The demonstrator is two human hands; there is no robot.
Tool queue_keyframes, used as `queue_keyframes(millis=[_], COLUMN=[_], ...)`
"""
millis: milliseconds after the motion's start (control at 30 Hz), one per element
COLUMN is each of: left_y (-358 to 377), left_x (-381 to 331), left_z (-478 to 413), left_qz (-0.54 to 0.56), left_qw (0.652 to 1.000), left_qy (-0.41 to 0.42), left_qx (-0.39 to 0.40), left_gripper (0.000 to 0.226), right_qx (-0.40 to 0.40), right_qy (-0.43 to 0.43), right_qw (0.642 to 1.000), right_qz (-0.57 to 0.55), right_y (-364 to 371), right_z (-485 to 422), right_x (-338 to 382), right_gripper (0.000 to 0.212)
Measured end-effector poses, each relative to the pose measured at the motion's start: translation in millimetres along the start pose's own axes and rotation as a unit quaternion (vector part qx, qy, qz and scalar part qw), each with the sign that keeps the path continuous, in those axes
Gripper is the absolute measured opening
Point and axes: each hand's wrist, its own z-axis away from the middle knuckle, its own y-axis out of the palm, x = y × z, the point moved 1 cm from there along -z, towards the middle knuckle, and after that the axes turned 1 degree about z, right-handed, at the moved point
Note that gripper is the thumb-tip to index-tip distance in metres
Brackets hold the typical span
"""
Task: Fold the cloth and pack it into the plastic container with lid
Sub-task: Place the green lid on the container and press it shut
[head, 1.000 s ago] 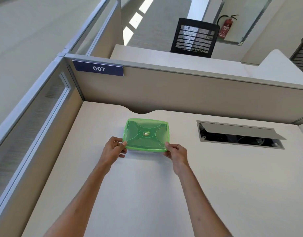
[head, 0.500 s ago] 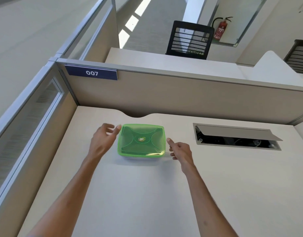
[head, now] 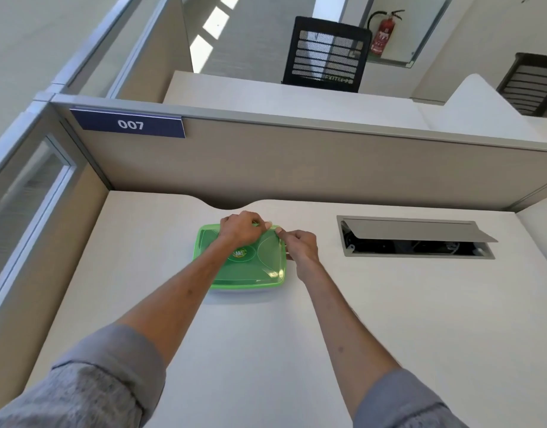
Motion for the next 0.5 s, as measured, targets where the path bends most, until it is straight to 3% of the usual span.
queue_keyframes(millis=[333, 500], left_y=[15.3, 20.3], left_x=[1.4, 2.5], left_z=[-2.6, -2.0], left_qz=[0.058, 0.062], left_qw=[0.997, 0.996], left_qy=[-0.031, -0.028], left_qx=[-0.041, -0.063], left_gripper=[0.029, 0.029], right_qx=[-0.011, -0.027], right_qy=[0.077, 0.079], right_qw=[0.994, 0.993], right_qz=[-0.071, -0.088], right_y=[-1.0, 2.3], right_z=[1.3, 2.7], right_x=[6.3, 2.2], right_gripper=[0.034, 0.032])
